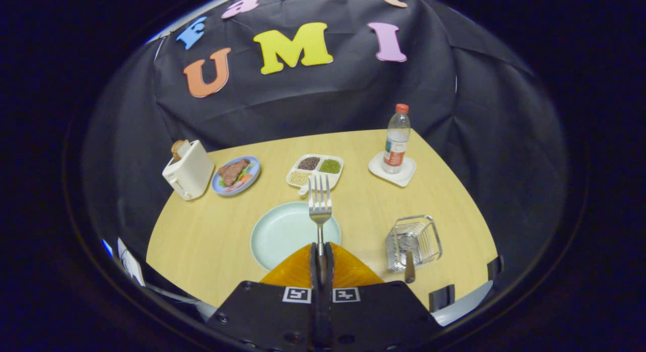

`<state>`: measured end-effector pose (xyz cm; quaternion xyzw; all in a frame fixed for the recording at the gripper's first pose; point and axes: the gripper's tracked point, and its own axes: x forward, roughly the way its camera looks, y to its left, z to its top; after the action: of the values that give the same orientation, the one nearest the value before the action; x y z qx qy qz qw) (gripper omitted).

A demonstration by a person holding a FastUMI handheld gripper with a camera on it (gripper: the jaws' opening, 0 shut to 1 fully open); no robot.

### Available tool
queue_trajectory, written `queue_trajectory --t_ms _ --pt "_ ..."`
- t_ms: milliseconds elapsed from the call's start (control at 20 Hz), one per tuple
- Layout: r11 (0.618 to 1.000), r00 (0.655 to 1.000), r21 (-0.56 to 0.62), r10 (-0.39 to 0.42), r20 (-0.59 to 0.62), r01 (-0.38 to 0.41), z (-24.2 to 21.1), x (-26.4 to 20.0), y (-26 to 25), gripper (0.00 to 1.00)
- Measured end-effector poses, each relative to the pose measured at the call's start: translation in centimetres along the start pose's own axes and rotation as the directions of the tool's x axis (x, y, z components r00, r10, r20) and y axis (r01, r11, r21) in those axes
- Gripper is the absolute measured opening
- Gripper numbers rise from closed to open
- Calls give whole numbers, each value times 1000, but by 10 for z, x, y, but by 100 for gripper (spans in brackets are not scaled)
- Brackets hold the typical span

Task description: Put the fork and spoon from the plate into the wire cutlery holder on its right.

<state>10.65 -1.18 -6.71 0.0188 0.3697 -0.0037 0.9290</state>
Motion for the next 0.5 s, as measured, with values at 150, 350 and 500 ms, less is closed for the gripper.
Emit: queue_trajectory --t_ms 150,350,500 --pt "999 999 31 -30 13 30 1 -14 -40 1" --pt "997 998 48 -63 15 63 -7 -15 -82 1" --pt "993 995 69 -90 -37 93 -25 -3 -112 1"
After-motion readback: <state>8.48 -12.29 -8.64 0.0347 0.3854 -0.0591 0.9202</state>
